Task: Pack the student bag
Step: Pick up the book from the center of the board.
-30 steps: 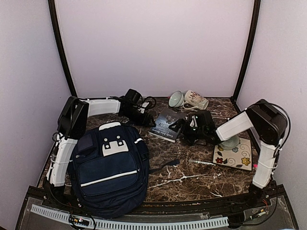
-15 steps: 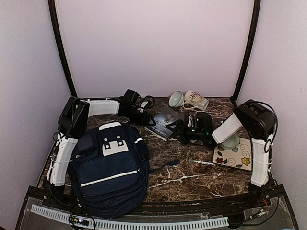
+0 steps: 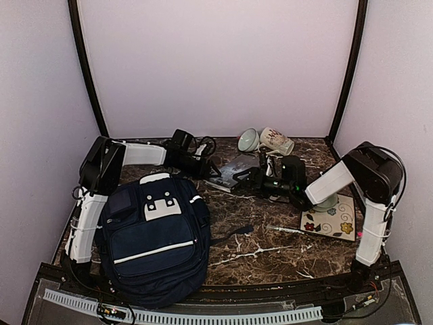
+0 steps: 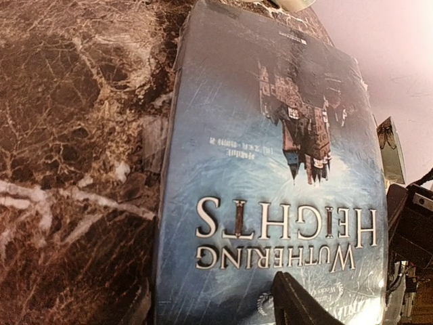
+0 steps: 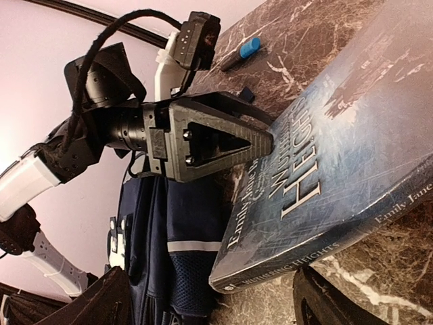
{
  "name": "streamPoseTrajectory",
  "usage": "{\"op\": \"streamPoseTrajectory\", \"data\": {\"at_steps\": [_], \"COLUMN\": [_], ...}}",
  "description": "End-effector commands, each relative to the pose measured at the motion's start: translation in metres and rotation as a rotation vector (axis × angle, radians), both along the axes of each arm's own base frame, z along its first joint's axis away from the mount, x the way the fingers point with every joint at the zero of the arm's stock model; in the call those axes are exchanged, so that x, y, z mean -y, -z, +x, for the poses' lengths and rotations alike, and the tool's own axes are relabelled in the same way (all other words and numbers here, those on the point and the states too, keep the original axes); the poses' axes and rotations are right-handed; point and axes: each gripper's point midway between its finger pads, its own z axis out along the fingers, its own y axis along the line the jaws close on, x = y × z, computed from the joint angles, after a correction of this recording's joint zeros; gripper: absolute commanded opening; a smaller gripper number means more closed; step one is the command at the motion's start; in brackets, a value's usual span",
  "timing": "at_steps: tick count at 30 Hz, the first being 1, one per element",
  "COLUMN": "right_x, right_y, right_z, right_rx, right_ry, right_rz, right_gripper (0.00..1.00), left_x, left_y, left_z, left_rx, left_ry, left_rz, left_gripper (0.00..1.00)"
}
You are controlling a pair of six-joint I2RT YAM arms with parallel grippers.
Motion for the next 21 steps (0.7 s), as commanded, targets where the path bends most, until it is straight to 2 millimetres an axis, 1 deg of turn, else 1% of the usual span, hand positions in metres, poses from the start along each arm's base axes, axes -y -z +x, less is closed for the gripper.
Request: {"op": "streamPoseTrajectory", "data": {"at_steps": [1, 3, 6, 8, 11, 13, 17, 18, 21], "right_x": [-0.007, 0.000, 0.009, 0.009, -0.001, -0.007, -0.011, -0.011, -0.015], "right_y": [-0.017, 0.005, 0.024, 0.024, 0.012, 0.009, 0.011, 0.014, 0.018], "right_z": [0.020, 0.031, 0.041, 0.045, 0.051, 0.055, 0.057, 0.057, 0.053], "right_rx": [0.116, 0.065, 0.016, 0.044, 0.129, 0.137, 0.110, 0.097, 0.063], "right_ry": [0.055, 0.123, 0.200, 0.232, 0.240, 0.233, 0.229, 0.230, 0.213], "right_rz": [-0.043, -0.118, -0.195, -0.238, -0.291, -0.298, -0.282, -0.277, -0.246], "right_gripper": [0.84, 0.83, 0.83, 0.83, 0.83, 0.83, 0.80, 0.77, 0.61], "left_x": [0.034, 0.035, 0.035, 0.036, 0.036, 0.036, 0.037, 0.036, 0.036], "left_y": [-0.023, -0.024, -0.020, -0.019, -0.019, -0.018, -0.018, -0.016, -0.015], "left_z": [-0.059, -0.062, -0.064, -0.066, -0.067, -0.068, -0.070, -0.069, -0.072], "left_rx": [-0.108, -0.114, -0.121, -0.125, -0.127, -0.131, -0.132, -0.133, -0.135], "left_ry": [0.145, 0.152, 0.151, 0.154, 0.156, 0.157, 0.161, 0.159, 0.164], "left_rz": [-0.090, -0.108, -0.112, -0.117, -0.121, -0.121, -0.124, -0.123, -0.129], "left_gripper": [0.59, 0.59, 0.58, 0.58, 0.58, 0.57, 0.57, 0.57, 0.56]}}
